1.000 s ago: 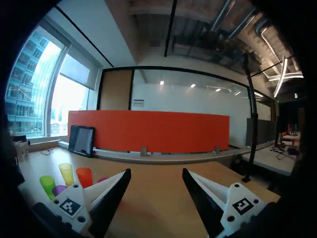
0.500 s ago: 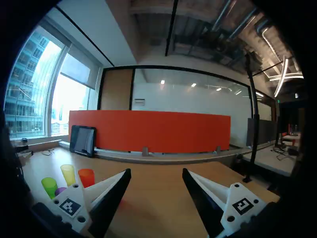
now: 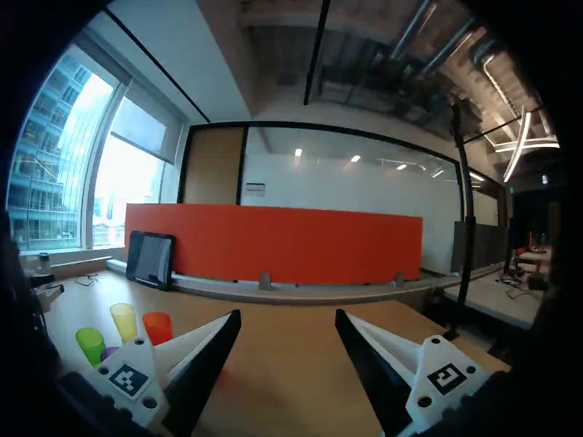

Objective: Pour water

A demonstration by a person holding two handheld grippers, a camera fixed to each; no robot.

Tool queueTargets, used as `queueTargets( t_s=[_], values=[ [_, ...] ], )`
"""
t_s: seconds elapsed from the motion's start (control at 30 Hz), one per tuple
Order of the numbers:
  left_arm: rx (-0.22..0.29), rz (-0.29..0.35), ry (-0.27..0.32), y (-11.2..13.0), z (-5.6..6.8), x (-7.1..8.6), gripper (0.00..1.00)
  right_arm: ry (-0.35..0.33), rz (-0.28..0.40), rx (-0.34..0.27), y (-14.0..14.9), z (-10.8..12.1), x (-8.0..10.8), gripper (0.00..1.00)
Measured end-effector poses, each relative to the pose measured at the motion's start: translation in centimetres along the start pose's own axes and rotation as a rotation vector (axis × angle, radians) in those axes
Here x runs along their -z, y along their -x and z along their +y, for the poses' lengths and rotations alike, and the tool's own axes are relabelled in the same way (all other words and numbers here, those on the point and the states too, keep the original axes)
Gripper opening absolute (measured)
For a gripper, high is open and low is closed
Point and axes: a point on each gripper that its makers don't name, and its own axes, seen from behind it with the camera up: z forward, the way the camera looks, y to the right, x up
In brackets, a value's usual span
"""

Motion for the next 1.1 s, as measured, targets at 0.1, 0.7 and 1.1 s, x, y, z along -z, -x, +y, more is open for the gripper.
queueTargets(
  t_s=[0.1, 0.7, 1.1],
  values=[
    [0.008, -0.003, 0.003, 0.13, 0.0, -0.05, 0.97, 0.001, 0.003, 0.0, -0.07, 0.08, 0.04, 1.0],
    [0.013, -0.023, 0.01, 0.57, -0.41, -0.26, 0.97, 0.006, 0.003, -0.002, 0.03, 0.24, 0.22, 1.0],
    [0.012, -0.025, 0.011, 0.66, -0.44, -0.31, 0.97, 0.001, 0.026, 0.016, -0.3, 0.36, 0.32, 1.0]
  ],
)
